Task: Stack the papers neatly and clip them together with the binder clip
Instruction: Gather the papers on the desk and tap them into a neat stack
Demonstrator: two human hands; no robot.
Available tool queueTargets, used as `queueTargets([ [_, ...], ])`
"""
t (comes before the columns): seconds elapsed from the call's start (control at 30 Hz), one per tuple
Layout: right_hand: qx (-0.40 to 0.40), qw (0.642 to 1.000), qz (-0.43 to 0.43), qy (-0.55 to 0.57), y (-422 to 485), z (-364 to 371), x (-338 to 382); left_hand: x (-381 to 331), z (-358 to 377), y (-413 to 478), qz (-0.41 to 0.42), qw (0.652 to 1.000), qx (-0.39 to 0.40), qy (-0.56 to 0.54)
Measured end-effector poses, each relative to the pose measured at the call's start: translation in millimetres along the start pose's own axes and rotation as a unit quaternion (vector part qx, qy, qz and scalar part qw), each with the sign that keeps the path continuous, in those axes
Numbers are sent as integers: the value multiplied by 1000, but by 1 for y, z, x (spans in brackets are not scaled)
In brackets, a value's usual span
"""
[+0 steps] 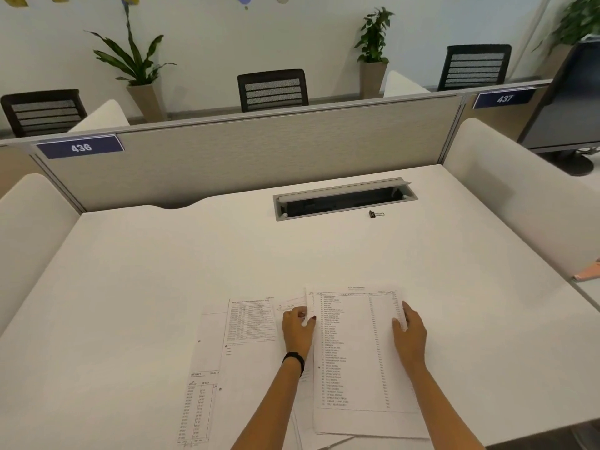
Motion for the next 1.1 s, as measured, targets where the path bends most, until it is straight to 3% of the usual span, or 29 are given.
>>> queueTargets([
  [0.23,11,1000,5,-10,-7,5,3,-11,13,-12,6,994,69,-84],
  [0.4,7,998,35,43,-7,1,-1,-10,7,-12,10,990,51,-128],
  [0.57,69,993,69,70,-5,10,0,-12,-5,-15,6,984,29,-176],
  [0.77,122,985,85,88,-5,22,-1,-6,-5,-19,-6,985,30,-172],
  [0.9,129,985,81,86,-9,25,0,-9,-4,-22,9,992,50,-111],
  [1.1,134,987,56,73,-9,22,5,0,-59,-19,26,987,-141,72],
])
Point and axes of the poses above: each hand's wrist, its own y-axis towards the middle knuckle, its own z-axis out of the palm, x = y × z, the point moved 10 cm from there along y, towards the middle knuckle, and after that the axes turned 2 degrees about y, right-handed, at the moved point
